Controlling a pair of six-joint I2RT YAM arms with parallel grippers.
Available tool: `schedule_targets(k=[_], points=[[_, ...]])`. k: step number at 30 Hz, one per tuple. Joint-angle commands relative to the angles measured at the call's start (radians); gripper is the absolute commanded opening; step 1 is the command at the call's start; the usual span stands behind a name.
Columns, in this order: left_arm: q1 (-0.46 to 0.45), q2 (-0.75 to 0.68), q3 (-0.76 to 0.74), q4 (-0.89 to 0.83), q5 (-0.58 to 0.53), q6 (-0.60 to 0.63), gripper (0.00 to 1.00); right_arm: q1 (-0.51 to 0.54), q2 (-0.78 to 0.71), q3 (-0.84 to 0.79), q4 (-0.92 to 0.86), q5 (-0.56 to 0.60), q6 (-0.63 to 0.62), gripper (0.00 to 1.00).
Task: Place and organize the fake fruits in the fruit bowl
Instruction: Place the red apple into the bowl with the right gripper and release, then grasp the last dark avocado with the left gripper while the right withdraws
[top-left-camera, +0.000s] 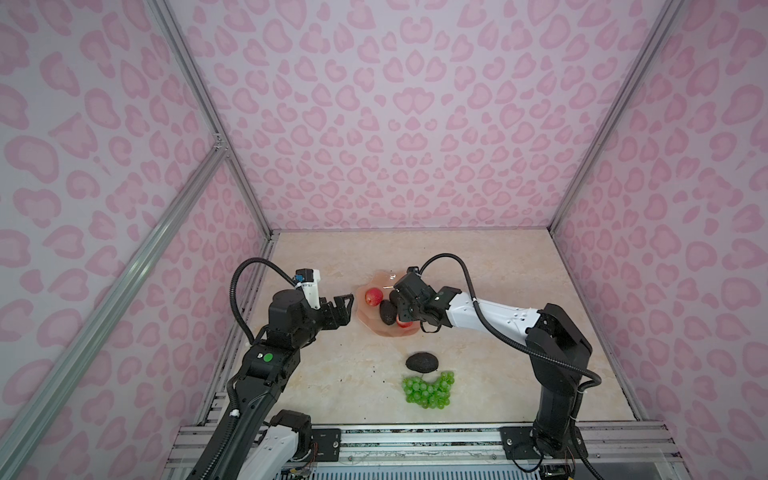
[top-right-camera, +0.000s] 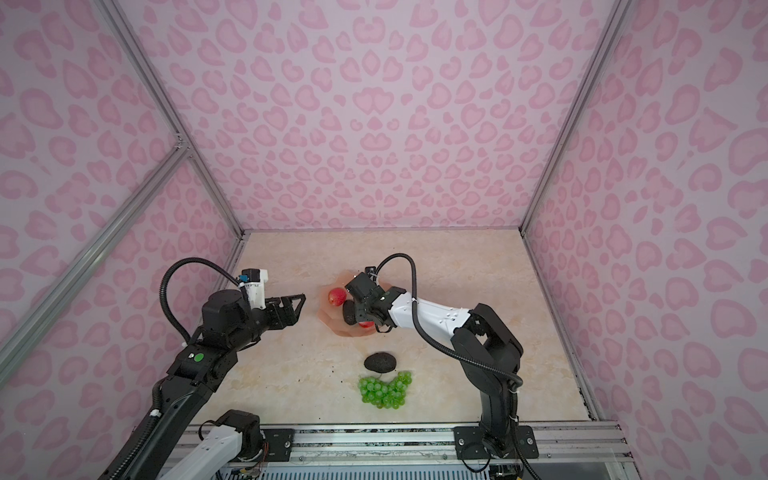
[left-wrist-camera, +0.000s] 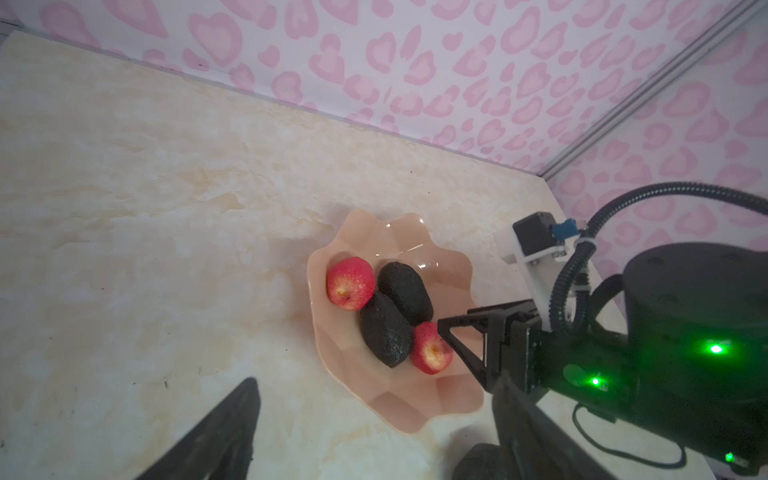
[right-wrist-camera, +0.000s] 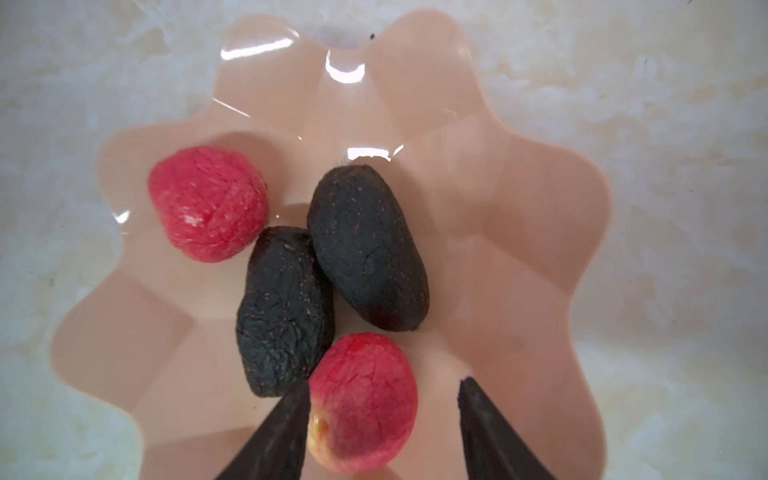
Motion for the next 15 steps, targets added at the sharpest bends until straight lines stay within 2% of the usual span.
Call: schedule_targets(k=[1, 4, 7, 12, 15], points=[[-0.002, 0.032, 0.027, -0.022, 0.145, 0.064, 0.87, -0.021, -0.070, -0.035, 0.029, 0.009, 0.006, 0.62], [-0.018, 0.076, 0.038, -0.038, 0.215, 0.092, 0.85, -0.051, -0.157, -0.074, 0.027, 0.015, 0.013, 0.64], [-0.084, 0.129, 0.061, -0.062, 0.232, 0.131, 0.84, -0.096, -0.272, -0.157, 0.047, 0.009, 0.027, 0.69], [-0.292, 0.257, 0.116, -0.108, 0.113, 0.208, 0.83, -0.168, -0.478, -0.355, 0.087, 0.060, 0.034, 0.82], [-0.395, 0.353, 0.163, -0.136, 0.051, 0.238, 0.81, -0.224, -0.586, -0.463, 0.098, 0.055, 0.064, 0.84]])
